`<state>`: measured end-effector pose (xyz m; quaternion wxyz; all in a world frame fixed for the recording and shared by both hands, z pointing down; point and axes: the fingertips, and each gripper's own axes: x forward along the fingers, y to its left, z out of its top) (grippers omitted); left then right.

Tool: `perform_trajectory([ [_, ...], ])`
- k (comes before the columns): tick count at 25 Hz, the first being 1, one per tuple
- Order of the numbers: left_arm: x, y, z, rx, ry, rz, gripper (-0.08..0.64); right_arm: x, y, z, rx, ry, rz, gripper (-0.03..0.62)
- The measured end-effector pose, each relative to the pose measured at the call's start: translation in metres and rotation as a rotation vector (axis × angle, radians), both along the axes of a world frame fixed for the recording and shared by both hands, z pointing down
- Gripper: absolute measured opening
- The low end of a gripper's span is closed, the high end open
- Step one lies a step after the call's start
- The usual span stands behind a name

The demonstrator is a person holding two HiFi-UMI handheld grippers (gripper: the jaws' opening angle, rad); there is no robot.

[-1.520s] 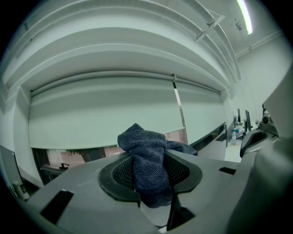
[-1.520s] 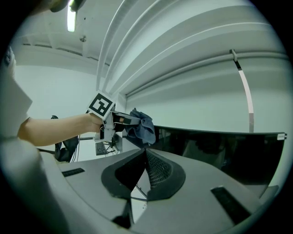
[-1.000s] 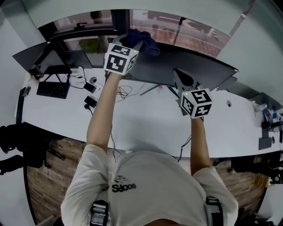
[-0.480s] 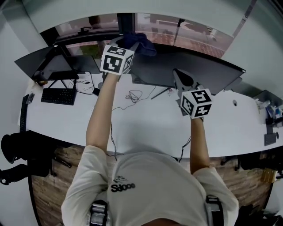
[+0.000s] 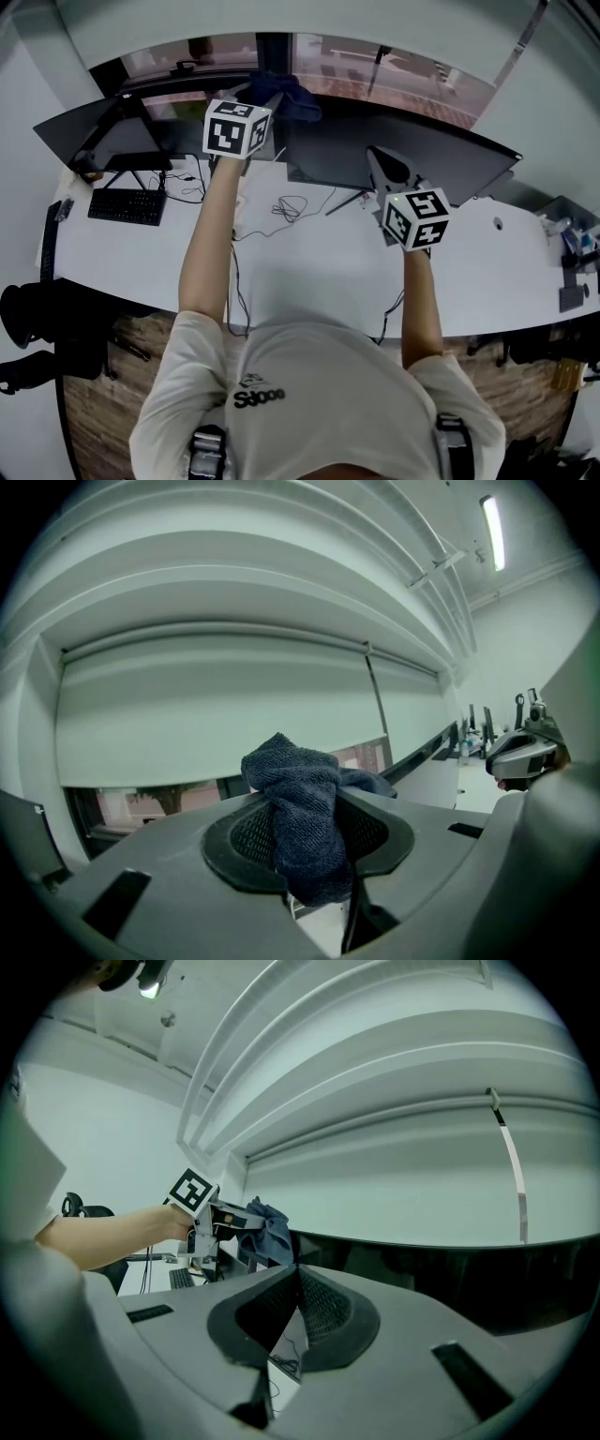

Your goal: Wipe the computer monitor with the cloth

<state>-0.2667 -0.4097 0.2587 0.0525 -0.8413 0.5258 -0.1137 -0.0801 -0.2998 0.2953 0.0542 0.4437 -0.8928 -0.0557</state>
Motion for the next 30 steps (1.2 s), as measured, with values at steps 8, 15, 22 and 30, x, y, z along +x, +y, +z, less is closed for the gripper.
perform_trajectory([
  [8, -0.042, 0.04, 0.019, 0.032, 0.041, -0.057, 0.156, -0.006, 0.004, 0.002, -0.011, -0.005, 0.006, -0.006],
  [15, -0.047, 0.105, 0.033, 0.081, 0.064, -0.068, 0.158, -0.018, 0.019, 0.004, 0.023, 0.06, -0.008, -0.006],
  [22, -0.032, 0.157, 0.042, 0.13, 0.065, -0.06, 0.158, -0.029, 0.05, 0.013, 0.039, 0.058, -0.051, -0.006],
  [30, -0.01, 0.2, 0.047, 0.165, 0.068, -0.038, 0.158, -0.024, 0.077, 0.024, 0.047, 0.115, -0.05, -0.006],
])
